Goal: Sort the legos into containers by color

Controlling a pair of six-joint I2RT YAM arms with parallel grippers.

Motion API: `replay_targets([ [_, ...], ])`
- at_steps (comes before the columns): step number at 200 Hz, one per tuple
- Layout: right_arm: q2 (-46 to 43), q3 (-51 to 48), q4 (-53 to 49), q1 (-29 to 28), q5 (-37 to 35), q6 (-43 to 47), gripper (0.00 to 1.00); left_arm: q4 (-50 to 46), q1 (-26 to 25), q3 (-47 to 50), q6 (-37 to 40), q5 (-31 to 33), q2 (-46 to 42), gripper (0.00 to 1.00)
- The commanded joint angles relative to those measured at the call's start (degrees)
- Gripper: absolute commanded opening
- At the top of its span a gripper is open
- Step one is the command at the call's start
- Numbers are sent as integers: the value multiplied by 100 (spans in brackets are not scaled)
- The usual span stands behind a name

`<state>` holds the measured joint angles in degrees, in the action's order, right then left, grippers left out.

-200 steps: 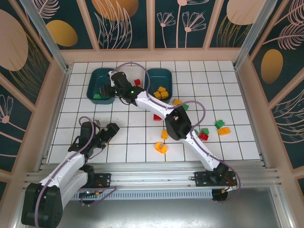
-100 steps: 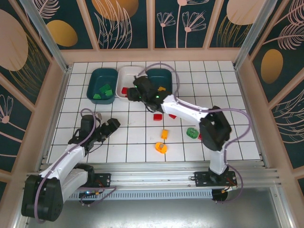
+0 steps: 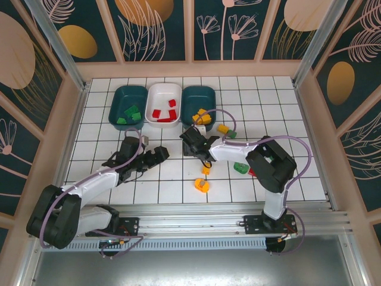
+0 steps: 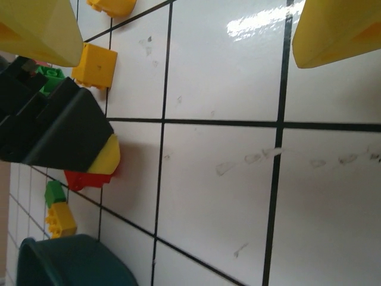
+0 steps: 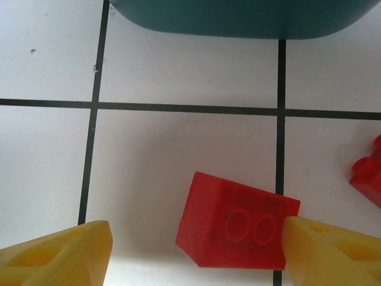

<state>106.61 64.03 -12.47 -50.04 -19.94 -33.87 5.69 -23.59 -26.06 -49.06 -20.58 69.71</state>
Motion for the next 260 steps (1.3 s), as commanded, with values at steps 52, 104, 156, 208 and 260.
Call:
replay_targets([
  [52,530,397,-242,88,-619,-151,70,178,-27,64,107,89,-63,92],
  [104,555,356,46,201,-681,101,48,210,-23,58,132,103,-4,92],
  [156,388,274,276,249,-561,300,34,154,-25,51,146,140,-18,92],
  [208,-58,393,316,16,-384,402,32,-51,9,-17,-73,514,-316,93],
  [260,669,1851,690,-139,366,729,33,-164,1617,425,-736,227,-1254,99],
])
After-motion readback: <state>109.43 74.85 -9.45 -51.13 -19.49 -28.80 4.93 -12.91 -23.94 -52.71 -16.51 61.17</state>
